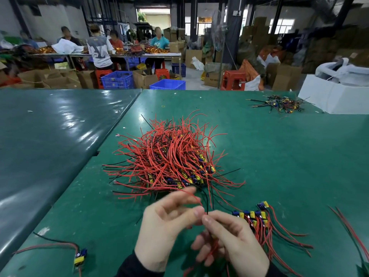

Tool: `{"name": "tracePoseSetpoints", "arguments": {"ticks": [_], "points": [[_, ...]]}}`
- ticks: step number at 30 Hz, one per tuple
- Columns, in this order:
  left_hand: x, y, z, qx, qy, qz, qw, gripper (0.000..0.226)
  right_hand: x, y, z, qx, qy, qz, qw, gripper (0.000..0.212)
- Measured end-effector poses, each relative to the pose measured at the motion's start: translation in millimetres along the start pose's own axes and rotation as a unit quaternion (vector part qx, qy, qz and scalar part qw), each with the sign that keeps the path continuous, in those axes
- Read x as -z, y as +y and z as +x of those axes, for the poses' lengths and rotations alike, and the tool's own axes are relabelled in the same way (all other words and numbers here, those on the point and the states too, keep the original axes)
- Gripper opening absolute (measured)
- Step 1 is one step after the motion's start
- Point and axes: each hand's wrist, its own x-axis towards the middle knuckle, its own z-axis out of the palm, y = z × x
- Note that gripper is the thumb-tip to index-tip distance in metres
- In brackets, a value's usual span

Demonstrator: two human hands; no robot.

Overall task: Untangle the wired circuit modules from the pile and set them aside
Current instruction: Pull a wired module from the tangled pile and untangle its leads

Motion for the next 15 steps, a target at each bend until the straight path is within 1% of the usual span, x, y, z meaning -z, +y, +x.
{"name": "tracePoseSetpoints", "arguments": {"ticks": [2, 4, 6, 9, 10, 12, 15], "points": [[-4.0, -5.7, -3.4, -0.001, -0.045, 0.051, 0.998, 0.029, 2.7, -1.6, 0.6, -0.008, 0.019, 0.002, 1.0, 0.024], [-6.5, -7.7, -4.5, -0.002, -0.055, 0.059, 0.997, 0.024, 3.8, -2.7, 0.1, -0.016, 0.027, -0.007, 0.999, 0.025], [-6.6, -9.1, -2.8, 0.011, -0.047, 0.038, 0.998, 0.023, 4.6, -1.9, -0.7, -0.018, 0.026, -0.013, 0.999, 0.026], [-5.7, -8.6, -1.9, 0.043, -0.01, 0.005, 0.999, 0.031, 5.0, 1.3, -1.8, -0.019, -0.001, -0.003, 1.0, 0.029], [-5.3, -7.9, -1.8, 0.035, -0.001, 0.012, 0.999, 0.031, 4.2, 1.7, -2.3, -0.024, -0.012, 0.002, 1.0, 0.03], [-4.7, -5.6, -2.3, -0.001, 0.009, 0.04, 0.999, 0.024, 1.1, 0.5, -4.0, -0.028, -0.024, -0.001, 0.999, 0.031], [-4.2, -2.7, -4.0, -0.059, 0.017, 0.088, 0.994, 0.011, -2.9, 0.8, -6.9, 0.0, -0.004, -0.051, 0.999, 0.032]]}}
